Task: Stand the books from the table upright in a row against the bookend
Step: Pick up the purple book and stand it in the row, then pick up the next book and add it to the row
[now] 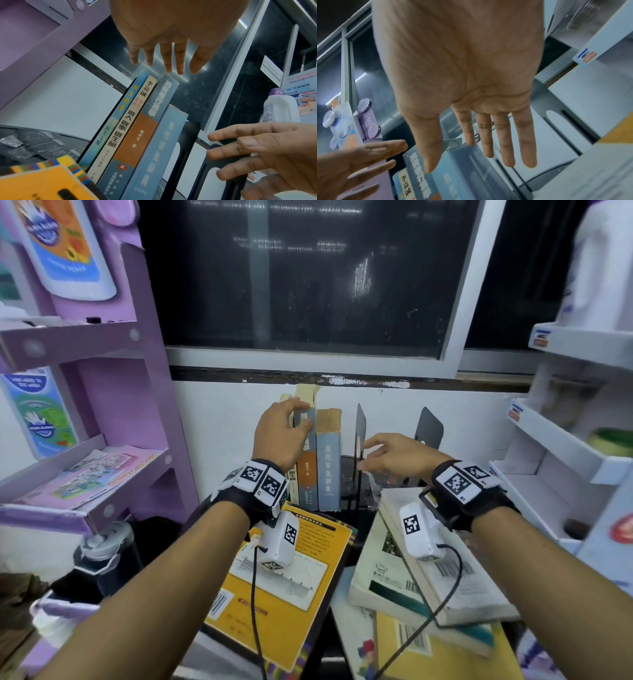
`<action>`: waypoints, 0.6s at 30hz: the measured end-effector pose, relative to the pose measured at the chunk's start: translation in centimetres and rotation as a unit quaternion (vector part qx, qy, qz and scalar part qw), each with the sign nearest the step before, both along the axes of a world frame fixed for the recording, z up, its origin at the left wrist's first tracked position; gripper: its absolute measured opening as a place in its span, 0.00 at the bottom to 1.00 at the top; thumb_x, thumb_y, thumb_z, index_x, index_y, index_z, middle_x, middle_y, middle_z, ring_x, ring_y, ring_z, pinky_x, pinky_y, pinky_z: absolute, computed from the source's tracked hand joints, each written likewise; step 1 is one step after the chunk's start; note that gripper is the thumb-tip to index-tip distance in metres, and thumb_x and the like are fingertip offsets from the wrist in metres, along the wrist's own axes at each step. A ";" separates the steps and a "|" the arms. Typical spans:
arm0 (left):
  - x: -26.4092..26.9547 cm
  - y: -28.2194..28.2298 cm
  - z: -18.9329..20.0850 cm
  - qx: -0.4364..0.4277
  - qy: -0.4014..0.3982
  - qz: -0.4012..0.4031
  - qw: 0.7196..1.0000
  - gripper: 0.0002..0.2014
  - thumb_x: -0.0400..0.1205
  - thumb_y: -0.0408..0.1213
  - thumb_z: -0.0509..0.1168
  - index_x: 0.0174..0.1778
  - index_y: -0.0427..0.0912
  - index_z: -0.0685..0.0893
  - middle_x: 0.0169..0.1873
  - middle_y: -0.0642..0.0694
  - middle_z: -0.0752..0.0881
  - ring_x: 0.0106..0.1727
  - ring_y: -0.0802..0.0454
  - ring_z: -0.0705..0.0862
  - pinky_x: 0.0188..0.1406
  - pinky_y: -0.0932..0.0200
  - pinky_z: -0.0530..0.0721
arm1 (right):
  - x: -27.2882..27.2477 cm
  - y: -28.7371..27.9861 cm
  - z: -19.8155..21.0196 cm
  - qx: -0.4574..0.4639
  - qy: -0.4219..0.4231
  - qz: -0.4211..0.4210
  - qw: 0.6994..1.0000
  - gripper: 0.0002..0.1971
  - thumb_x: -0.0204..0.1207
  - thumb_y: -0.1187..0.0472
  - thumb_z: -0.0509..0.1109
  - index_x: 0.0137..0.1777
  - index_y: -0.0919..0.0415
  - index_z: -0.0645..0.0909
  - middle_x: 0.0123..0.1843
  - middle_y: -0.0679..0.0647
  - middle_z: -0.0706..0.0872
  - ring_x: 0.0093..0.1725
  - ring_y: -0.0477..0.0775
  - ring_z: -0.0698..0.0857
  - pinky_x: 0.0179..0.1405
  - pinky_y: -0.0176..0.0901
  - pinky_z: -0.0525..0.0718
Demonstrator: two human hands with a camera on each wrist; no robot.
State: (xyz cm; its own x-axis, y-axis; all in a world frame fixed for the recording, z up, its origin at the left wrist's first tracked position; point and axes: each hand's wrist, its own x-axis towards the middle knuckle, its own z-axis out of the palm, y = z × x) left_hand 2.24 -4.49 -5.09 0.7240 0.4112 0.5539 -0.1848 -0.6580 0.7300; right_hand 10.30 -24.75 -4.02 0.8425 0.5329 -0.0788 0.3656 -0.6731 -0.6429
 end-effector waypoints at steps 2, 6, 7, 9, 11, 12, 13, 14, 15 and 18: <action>-0.7 -1.2 0.0 0.022 -0.003 0.005 1.000 0.14 0.81 0.37 0.65 0.62 0.46 0.84 0.66 0.47 0.82 0.68 0.48 0.77 0.70 0.52 0.74 | -0.5 -1.7 0.1 -0.019 0.002 -0.014 1.000 0.27 0.74 0.47 0.75 0.71 0.51 0.74 0.61 0.52 0.84 0.55 0.54 0.85 0.51 0.50 0.87; -1.6 -3.8 -0.3 0.024 0.018 -0.027 0.999 0.15 0.81 0.35 0.65 0.63 0.45 0.83 0.66 0.50 0.81 0.67 0.52 0.77 0.63 0.62 0.72 | -1.4 -4.8 0.1 -0.060 0.011 -0.044 0.997 0.29 0.74 0.44 0.74 0.73 0.51 0.73 0.69 0.54 0.80 0.63 0.57 0.81 0.56 0.53 0.86; -1.6 -4.5 -0.4 0.020 0.034 -0.043 0.998 0.15 0.81 0.35 0.65 0.64 0.45 0.82 0.67 0.49 0.81 0.68 0.52 0.77 0.61 0.64 0.70 | -1.6 -5.6 0.1 -0.067 0.015 -0.052 0.996 0.30 0.74 0.43 0.74 0.74 0.51 0.72 0.71 0.54 0.77 0.66 0.57 0.79 0.57 0.53 0.85; -1.4 -5.9 -0.9 0.004 0.083 -0.074 0.994 0.16 0.82 0.38 0.65 0.67 0.45 0.80 0.69 0.49 0.79 0.69 0.50 0.76 0.61 0.63 0.68 | -1.9 -6.9 0.0 -0.083 0.014 -0.061 0.995 0.32 0.75 0.43 0.73 0.76 0.53 0.71 0.75 0.54 0.74 0.71 0.58 0.75 0.58 0.52 0.83; -0.9 -7.2 -1.4 -0.012 0.133 -0.089 0.987 0.19 0.82 0.42 0.65 0.70 0.46 0.77 0.72 0.48 0.77 0.71 0.48 0.75 0.65 0.58 0.70 | -2.2 -8.2 0.0 -0.106 0.009 -0.066 0.992 0.34 0.75 0.41 0.72 0.77 0.55 0.69 0.76 0.52 0.74 0.71 0.56 0.75 0.63 0.51 0.79; -0.6 -7.7 -1.7 -0.019 0.153 -0.096 0.983 0.21 0.82 0.44 0.65 0.72 0.46 0.75 0.73 0.47 0.76 0.72 0.47 0.75 0.68 0.55 0.71 | -2.2 -8.8 -0.1 -0.114 0.006 -0.066 0.991 0.34 0.76 0.41 0.71 0.77 0.56 0.69 0.76 0.51 0.74 0.69 0.55 0.76 0.66 0.50 0.77; -0.2 -8.3 -2.0 -0.028 0.170 -0.107 0.979 0.22 0.82 0.44 0.65 0.73 0.45 0.74 0.73 0.46 0.76 0.72 0.46 0.75 0.69 0.54 0.72 | -2.4 -9.3 -0.1 -0.122 0.007 -0.069 0.990 0.34 0.76 0.41 0.70 0.78 0.56 0.68 0.76 0.51 0.74 0.68 0.55 0.76 0.67 0.48 0.76; 0.2 -8.8 -2.4 -0.038 0.185 -0.119 0.975 0.23 0.82 0.44 0.65 0.74 0.43 0.73 0.74 0.45 0.75 0.71 0.46 0.75 0.68 0.54 0.72 | -2.5 -9.9 0.0 -0.129 0.009 -0.074 0.989 0.34 0.77 0.41 0.69 0.78 0.56 0.67 0.75 0.51 0.74 0.69 0.55 0.75 0.66 0.47 0.75; 0.6 -9.3 -2.7 -0.046 0.204 -0.130 0.969 0.24 0.83 0.43 0.65 0.74 0.42 0.71 0.73 0.44 0.75 0.69 0.47 0.76 0.65 0.55 0.73 | -2.6 -10.4 -0.1 -0.138 0.011 -0.079 0.987 0.34 0.78 0.41 0.68 0.79 0.56 0.66 0.77 0.52 0.72 0.71 0.55 0.74 0.65 0.47 0.74; 2.1 -10.5 -3.7 -0.047 0.271 -0.147 0.950 0.29 0.82 0.47 0.65 0.77 0.40 0.67 0.73 0.41 0.75 0.66 0.45 0.77 0.57 0.57 0.73 | -2.7 -12.0 -0.4 -0.154 0.032 -0.091 0.983 0.38 0.77 0.39 0.67 0.82 0.55 0.60 0.82 0.54 0.67 0.78 0.57 0.69 0.68 0.47 0.71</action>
